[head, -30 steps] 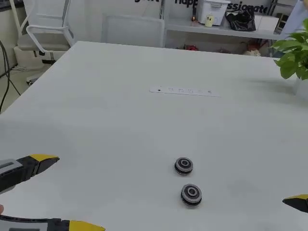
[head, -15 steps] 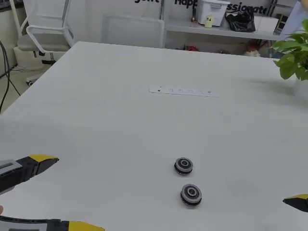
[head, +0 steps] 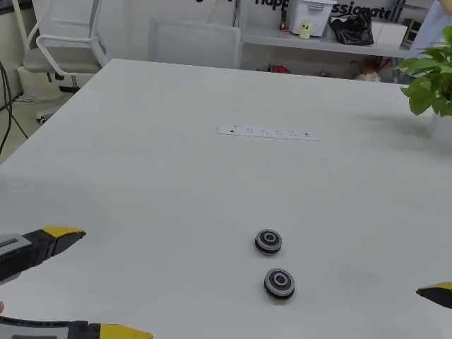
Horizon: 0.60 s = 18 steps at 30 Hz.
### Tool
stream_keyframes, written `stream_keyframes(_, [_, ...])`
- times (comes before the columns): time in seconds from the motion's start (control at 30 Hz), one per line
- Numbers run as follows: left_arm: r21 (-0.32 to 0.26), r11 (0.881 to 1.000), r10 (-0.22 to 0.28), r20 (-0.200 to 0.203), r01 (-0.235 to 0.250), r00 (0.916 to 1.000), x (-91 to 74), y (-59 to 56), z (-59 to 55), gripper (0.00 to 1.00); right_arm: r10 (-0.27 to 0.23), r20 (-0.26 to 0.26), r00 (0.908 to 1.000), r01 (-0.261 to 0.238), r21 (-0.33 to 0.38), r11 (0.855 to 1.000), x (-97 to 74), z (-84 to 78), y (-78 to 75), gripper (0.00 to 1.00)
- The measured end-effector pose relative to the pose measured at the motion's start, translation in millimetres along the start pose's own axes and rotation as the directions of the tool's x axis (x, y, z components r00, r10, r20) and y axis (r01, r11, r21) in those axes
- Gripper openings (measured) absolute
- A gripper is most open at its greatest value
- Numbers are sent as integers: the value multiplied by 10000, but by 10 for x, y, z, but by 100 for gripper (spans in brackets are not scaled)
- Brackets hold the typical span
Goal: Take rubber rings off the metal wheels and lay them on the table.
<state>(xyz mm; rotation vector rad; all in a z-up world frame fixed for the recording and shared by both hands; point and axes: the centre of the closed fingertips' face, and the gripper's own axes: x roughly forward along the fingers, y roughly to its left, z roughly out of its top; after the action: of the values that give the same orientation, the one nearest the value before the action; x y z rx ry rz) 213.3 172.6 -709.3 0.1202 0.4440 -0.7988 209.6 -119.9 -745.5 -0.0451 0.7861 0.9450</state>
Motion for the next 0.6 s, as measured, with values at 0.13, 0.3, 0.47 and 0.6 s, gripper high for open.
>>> stream_keyframes(0.13, [-13, 10000, -27, 2, 27, 10000, 13, 5, -2, 100, -21, -22, 10000, 21, -2, 10000, -3, -3, -4, 100])
stream_keyframes(0.3, [-18, 10000, -28, 7, 28, 10000, 22, 13, 3, 100, -15, -8, 10000, 15, 17, 10000, -9, -4, -3, 100])
stream_keyframes(0.47, [-29, 10000, -17, 5, 17, 10000, 29, 16, 2, 100, -26, -12, 10000, 26, 19, 10000, -9, -6, -9, 100])
stream_keyframes(0.6, [-65, 10000, -34, 10, 34, 10000, 36, 6, -5, 100, 7, -98, 10000, -6, 41, 10000, -5, -24, -5, 99])
